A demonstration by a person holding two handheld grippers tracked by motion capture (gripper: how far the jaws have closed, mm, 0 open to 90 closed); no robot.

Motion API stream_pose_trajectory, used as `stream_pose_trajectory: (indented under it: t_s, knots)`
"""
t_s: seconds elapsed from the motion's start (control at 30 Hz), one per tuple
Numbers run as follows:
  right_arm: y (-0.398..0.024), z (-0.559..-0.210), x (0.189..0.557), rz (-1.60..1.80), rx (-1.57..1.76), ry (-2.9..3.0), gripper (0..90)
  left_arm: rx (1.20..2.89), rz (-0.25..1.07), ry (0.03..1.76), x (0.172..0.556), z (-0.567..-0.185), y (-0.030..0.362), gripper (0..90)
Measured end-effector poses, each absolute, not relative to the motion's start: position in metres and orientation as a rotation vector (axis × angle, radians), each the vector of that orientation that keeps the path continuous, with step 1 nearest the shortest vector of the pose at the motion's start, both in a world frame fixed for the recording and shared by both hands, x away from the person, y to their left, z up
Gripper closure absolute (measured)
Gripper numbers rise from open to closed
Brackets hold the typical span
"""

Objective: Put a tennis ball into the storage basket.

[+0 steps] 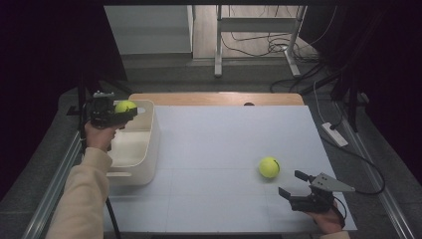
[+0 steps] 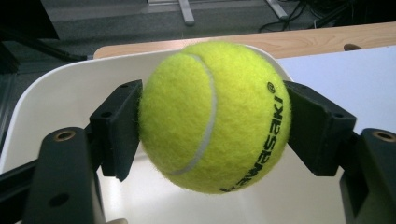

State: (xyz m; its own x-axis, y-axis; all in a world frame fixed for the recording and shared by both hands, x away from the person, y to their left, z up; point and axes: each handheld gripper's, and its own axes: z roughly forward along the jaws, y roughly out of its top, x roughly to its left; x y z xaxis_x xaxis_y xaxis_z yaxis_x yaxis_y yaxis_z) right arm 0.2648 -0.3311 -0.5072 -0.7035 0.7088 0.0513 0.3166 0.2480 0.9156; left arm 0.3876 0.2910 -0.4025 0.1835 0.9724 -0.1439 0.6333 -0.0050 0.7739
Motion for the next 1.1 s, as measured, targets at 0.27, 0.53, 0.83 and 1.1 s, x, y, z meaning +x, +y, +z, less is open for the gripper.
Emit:
stream_pose_trajectory:
  t_s: [0.27,0.53,0.83,1.1]
  knots:
    - [-0.331,-0.507,0.265,1.443,0.94,2.152,9.6,1.66,0.642,1.535,0.384,-0.398,0.292,18.0]
    - [-0.331,-0.507,0.265,1.447,0.938,2.152,9.6,1.625,0.614,1.418,0.37,-0.384,0.283,11.6]
    - [-0.331,-0.507,0.265,1.444,0.939,2.154,9.6,1.641,0.561,1.268,0.354,-0.374,0.268,10.8]
    - [-0.331,-0.508,0.268,1.45,0.948,2.149,9.6,1.664,0.503,1.162,0.343,-0.37,0.251,11.1]
